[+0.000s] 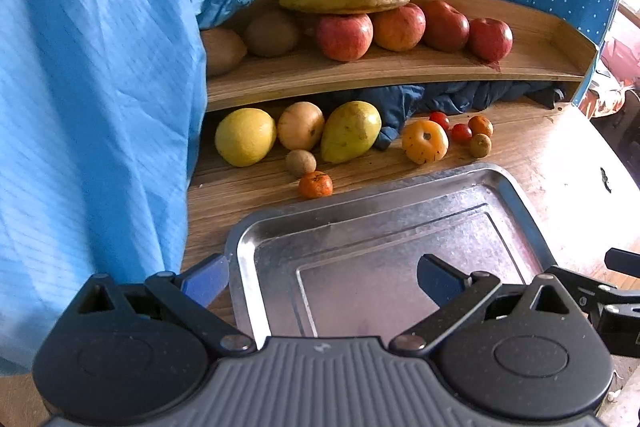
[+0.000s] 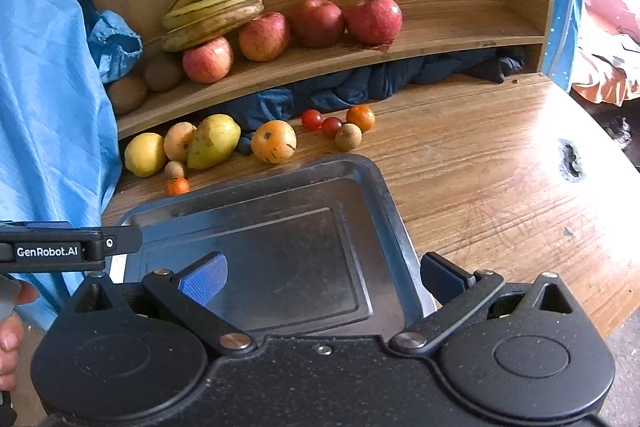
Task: Organize fruits
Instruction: 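Reach the left tool toward the small tangerine while the right tool reaches the orange fruit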
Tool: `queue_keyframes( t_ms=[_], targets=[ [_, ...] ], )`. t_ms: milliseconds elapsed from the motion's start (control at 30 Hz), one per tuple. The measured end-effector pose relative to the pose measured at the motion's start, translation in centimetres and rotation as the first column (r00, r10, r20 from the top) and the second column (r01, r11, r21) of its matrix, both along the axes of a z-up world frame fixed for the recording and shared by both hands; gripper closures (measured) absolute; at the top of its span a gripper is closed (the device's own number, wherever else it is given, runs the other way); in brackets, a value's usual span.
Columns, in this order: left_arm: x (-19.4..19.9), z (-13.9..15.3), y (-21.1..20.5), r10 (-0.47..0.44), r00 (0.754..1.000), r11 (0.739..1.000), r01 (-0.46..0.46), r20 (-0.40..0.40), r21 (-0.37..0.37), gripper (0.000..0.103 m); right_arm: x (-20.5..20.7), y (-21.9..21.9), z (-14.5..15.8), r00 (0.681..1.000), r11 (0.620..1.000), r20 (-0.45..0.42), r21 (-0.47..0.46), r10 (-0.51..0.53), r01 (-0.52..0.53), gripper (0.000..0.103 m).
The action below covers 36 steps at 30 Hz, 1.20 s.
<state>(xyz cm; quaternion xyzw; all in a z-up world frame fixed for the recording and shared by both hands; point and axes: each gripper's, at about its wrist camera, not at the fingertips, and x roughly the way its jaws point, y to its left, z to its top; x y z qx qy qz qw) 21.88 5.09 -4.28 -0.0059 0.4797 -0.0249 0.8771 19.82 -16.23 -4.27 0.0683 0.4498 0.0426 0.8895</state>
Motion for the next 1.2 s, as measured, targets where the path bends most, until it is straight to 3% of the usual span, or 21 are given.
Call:
queue_keyframes(
  t_ms=[367,767,1200],
  targets=[
    [0.8,-0.4,1.0,-0.014,1.000,1.000,0.013,-0.016,-0.025,0.001,0.6,1.4,1.0,1.000,0.999,0.005,-0.035,-0.023,0.023,0.001],
    [1.5,-0.3,2.4,0.052,0.999,0.995,-0.052,-0.007,-0.082,0.001,1.4,2.2,4.0,0.994,0.997,0.105,-0.079,0.013,-0.005,0.001],
    [1.0,-1.5,2.2,0.081,0.996,0.995,-0.084,-0.040,-0.055,0.001,1.2,2.1,2.7,0.996,0.999,0.079,-0.039,0.038,-0.035,0.001]
  ],
)
